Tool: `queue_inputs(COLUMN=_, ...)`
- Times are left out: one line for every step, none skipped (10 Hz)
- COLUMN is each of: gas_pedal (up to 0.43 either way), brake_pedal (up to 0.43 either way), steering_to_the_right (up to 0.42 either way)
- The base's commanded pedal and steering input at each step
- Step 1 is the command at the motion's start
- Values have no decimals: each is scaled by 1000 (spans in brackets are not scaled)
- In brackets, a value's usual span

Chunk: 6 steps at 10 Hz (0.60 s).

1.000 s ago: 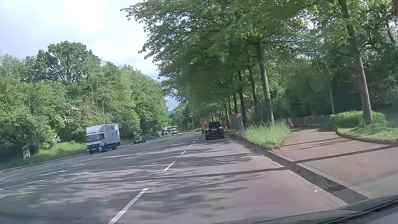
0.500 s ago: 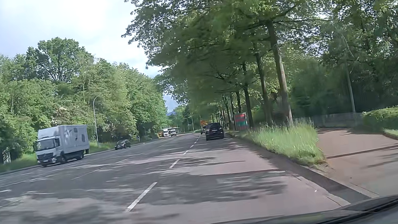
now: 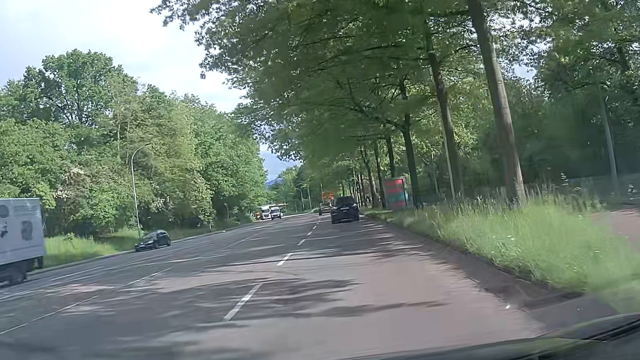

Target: Follow the waypoints while adhering to traffic rules and regulations

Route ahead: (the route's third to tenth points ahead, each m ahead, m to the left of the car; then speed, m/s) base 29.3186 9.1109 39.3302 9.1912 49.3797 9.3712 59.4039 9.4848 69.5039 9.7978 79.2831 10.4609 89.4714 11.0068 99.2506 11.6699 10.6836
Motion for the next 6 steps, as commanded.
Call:
queue_inputs(gas_pedal=169, brake_pedal=0, steering_to_the_right=-1)
queue_inputs(gas_pedal=169, brake_pedal=0, steering_to_the_right=-1)
queue_inputs(gas_pedal=169, brake_pedal=0, steering_to_the_right=-1)
queue_inputs(gas_pedal=169, brake_pedal=0, steering_to_the_right=-1)
queue_inputs(gas_pedal=169, brake_pedal=0, steering_to_the_right=-1)
queue_inputs(gas_pedal=169, brake_pedal=0, steering_to_the_right=-1)
